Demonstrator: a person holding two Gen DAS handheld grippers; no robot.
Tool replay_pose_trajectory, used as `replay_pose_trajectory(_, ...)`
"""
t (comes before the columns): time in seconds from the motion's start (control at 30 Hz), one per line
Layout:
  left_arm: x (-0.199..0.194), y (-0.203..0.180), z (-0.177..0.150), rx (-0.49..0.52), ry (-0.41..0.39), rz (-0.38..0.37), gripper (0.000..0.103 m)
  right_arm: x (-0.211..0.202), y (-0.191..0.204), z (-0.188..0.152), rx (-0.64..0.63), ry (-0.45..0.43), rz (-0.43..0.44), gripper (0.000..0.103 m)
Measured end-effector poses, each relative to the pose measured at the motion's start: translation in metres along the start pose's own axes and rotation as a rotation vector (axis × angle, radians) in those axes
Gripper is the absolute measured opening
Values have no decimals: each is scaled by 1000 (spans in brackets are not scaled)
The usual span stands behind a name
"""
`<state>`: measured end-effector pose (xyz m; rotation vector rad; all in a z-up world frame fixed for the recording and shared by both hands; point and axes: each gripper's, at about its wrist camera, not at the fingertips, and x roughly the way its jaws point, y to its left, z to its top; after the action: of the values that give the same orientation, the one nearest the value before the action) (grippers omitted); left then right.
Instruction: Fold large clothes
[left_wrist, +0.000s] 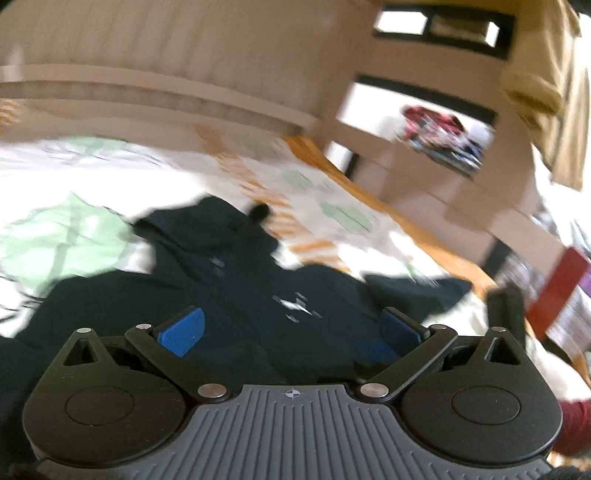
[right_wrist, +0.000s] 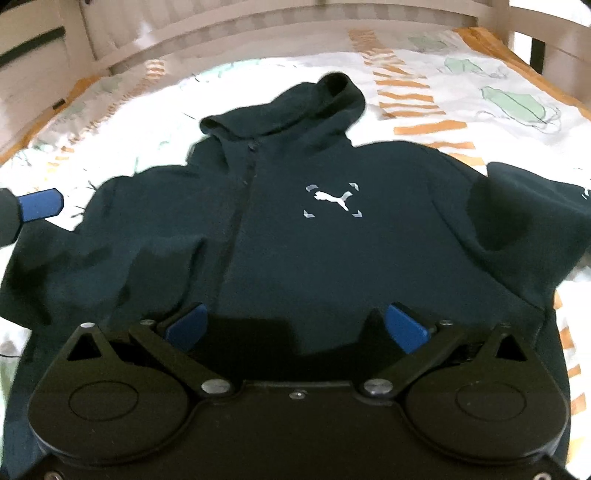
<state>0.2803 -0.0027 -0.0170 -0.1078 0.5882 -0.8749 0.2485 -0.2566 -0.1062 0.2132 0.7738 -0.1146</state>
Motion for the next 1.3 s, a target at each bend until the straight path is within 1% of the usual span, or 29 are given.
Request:
replay_pose_trajectory(0.07, -10, 15, 6, -60, -26, 113, 103, 0, 0, 2, 6, -14, 51, 102)
replay_pose_trajectory(0.13, -21, 37, 8, -140, -46, 251, 103, 3, 1, 4, 18, -14, 112, 102)
replay_pose_trajectory(0.23, -34, 66, 7, -236, -37, 444, 103, 10, 4, 6, 34, -18, 176, 102)
replay_pose_trajectory(0.27, -39, 75, 6, -261, -37, 490, 103, 13, 6, 7, 33, -18, 193, 102)
replay_pose_trajectory(0.33, -47, 91, 6, -312, -47, 527, 103, 19, 11, 7, 27, -22, 228, 102)
replay_pose_trajectory(0.43, -56, 108, 5, -397, -72, 536, 103, 30, 21, 8, 9, -9, 273, 102)
replay_pose_trajectory(0.5, -58, 111, 5, -420, -81, 534, 103, 39, 28, 8, -6, 4, 299, 102)
replay_pose_trajectory(0.57, -58, 111, 7, -420, -82, 530, 103, 44, 34, 7, -22, 2, 315, 99)
replay_pose_trajectory(0.6, -56, 111, 8, -415, -80, 529, 103, 46, 37, 7, -34, -2, 306, 99)
replay_pose_trajectory(0.63, -56, 111, 8, -411, -76, 526, 103, 46, 39, 7, -45, -14, 301, 96)
replay_pose_trajectory(0.67, -56, 110, 6, -407, -71, 522, 103, 47, 40, 8, -51, -24, 306, 91)
replay_pose_trajectory(0.73, -52, 110, 3, -407, -63, 518, 103, 46, 41, 9, -48, -35, 321, 84)
replay_pose_trajectory(0.83, -50, 111, 0, -410, -55, 514, 103, 46, 43, 10, -46, -32, 352, 83)
replay_pose_trajectory(0.93, -50, 111, -1, -412, -53, 517, 103, 49, 48, 8, -77, -25, 348, 82)
replay_pose_trajectory(1.0, -50, 111, -1, -413, -52, 519, 103, 51, 48, 8, -80, -23, 351, 64)
replay_pose_trajectory(1.03, -50, 112, -1, -414, -53, 520, 103, 53, 48, 9, -68, -3, 359, 51)
replay_pose_trajectory(1.07, -51, 111, -1, -415, -54, 522, 103, 54, 47, 10, -57, 2, 353, 40)
replay_pose_trajectory(1.1, -51, 112, 0, -416, -55, 523, 103, 54, 47, 11, -53, 2, 362, 31)
replay_pose_trajectory(1.13, -52, 112, 0, -417, -58, 523, 103, 52, 47, 13, -50, 5, 391, 21)
replay_pose_trajectory(1.17, -53, 113, 0, -417, -62, 523, 103, 48, 48, 14, -56, 4, 400, 18)
replay_pose_trajectory(1.23, -55, 114, 1, -418, -74, 525, 103, 36, 53, 21, -89, -15, 412, 17)
replay_pose_trajectory(1.3, -58, 114, 1, -422, -85, 530, 103, 18, 52, 33, -90, -55, 433, 17)
